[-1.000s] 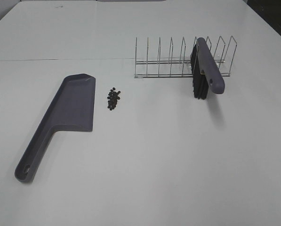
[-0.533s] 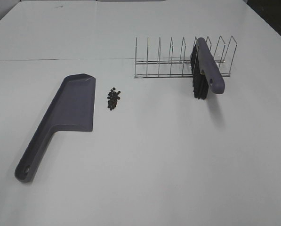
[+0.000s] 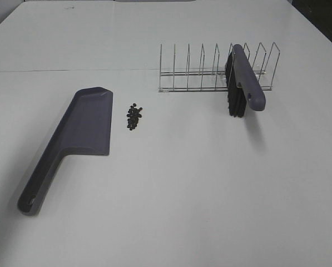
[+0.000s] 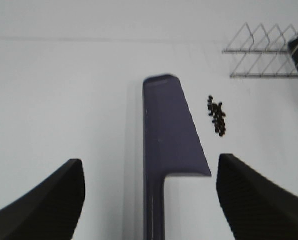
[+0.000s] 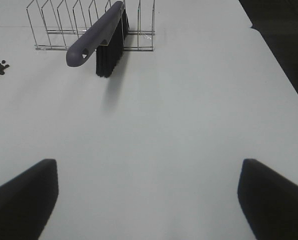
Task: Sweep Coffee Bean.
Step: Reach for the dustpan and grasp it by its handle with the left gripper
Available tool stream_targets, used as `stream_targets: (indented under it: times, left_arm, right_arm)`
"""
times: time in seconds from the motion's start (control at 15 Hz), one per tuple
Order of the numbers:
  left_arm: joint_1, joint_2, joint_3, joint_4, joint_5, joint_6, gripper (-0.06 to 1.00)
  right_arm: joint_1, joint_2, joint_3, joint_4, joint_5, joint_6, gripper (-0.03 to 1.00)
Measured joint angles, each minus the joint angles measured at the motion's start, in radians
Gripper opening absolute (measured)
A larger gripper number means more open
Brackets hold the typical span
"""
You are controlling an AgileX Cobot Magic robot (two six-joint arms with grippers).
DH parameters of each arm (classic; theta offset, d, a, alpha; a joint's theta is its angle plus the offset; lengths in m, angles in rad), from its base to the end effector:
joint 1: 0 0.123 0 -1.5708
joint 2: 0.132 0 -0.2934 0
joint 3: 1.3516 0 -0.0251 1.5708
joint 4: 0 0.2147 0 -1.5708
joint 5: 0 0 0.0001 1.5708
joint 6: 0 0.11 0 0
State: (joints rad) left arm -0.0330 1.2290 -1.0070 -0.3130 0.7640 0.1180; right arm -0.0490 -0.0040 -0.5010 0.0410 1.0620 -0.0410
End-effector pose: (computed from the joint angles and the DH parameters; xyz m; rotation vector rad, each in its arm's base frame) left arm 0.2230 -0.0308 0.3235 -0.0004 2.4445 -0.3266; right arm -0.0287 0.0053 0.2513 0.0061 2.0399 -0.0074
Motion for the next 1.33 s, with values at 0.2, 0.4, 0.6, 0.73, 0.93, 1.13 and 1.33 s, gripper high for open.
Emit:
stream_targets:
  times: [0.2, 0.4, 0.6, 0.73, 0.93, 1.13, 1.33]
  left_arm:
    - [-0.009, 0.22, -0.137, -0.017, 0.167, -0.03, 0.69]
    - [-0.082, 0.409, -0.19, 0.031, 0.219, -0.055, 0.69]
    - [-0.173, 0.596, -0.194, 0.145, 0.206, -0.137, 0.81]
    - [-0.181, 0.656, -0.195, 0.16, 0.17, -0.146, 0.82]
    - [-0.194, 0.759, -0.195, 0.162, 0.097, -0.148, 0.82]
    - [-0.21, 0.841, -0.195, 0.166, 0.019, -0.148, 0.81]
    - [-0.226, 0.868, -0.209, 0.182, 0.0, -0.149, 0.78]
  right_arm:
    - [0.0, 0.0, 0.0, 0.0, 0.0, 0.0, 0.86]
    - [0.0, 0.0, 0.0, 0.0, 0.0, 0.0, 0.86]
    - [0.0, 0.0, 0.0, 0.0, 0.0, 0.0, 0.86]
    - [0.0, 0.0, 0.0, 0.0, 0.0, 0.0, 0.86]
    - [0.0, 0.0, 0.0, 0.0, 0.0, 0.0, 0.86]
    - [0.0, 0.0, 0.0, 0.0, 0.0, 0.0, 0.86]
    - [0.0, 0.0, 0.0, 0.0, 0.0, 0.0, 0.86]
